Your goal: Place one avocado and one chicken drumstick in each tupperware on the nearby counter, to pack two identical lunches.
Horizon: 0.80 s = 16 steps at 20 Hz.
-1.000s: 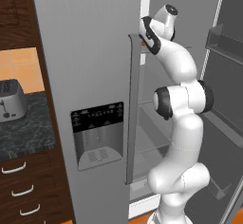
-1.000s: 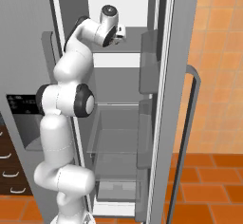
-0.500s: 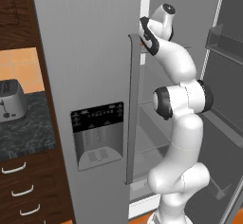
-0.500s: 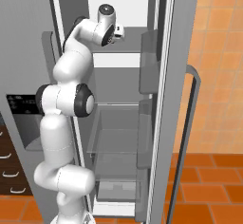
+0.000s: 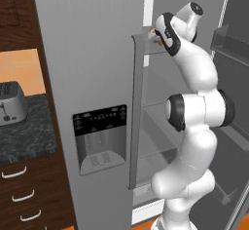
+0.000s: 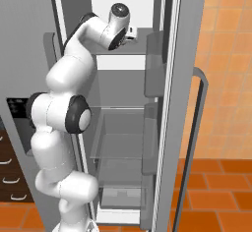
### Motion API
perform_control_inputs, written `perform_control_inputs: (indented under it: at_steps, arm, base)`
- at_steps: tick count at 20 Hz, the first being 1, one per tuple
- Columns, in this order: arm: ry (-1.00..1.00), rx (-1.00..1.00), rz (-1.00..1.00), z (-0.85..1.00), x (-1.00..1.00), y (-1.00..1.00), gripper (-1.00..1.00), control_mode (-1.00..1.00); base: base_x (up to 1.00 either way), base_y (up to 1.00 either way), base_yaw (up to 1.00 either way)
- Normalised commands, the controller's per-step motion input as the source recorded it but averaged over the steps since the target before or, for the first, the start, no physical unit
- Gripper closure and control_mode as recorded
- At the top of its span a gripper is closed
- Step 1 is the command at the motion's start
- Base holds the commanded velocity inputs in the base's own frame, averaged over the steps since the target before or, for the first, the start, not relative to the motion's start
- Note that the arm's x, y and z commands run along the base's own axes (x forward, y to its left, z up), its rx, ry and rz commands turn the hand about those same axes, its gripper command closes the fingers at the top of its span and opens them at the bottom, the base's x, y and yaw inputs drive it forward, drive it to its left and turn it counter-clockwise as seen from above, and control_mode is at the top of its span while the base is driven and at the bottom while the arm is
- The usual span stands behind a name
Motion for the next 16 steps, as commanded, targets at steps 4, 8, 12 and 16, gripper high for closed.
perform_control_inputs:
  at_steps: [4, 8, 12, 16]
  arm:
    - [0.0, 0.0, 0.0, 0.0, -1.0, 0.0, 1.0, -1.0]
    - [0.05, -0.09, 0.0, 0.0, -1.0, 0.03, 1.0, -1.0]
    - [0.04, -0.14, 0.0, 0.14, -1.0, 0.02, 1.0, -1.0]
    - [0.05, -0.17, 0.0, 0.09, -1.0, 0.0, 1.0, -1.0]
  base:
    - [0.0, 0.0, 0.0]
    - [0.0, 0.0, 0.0]
    - [0.0, 0.0, 0.0]
    - [0.0, 0.0, 0.0]
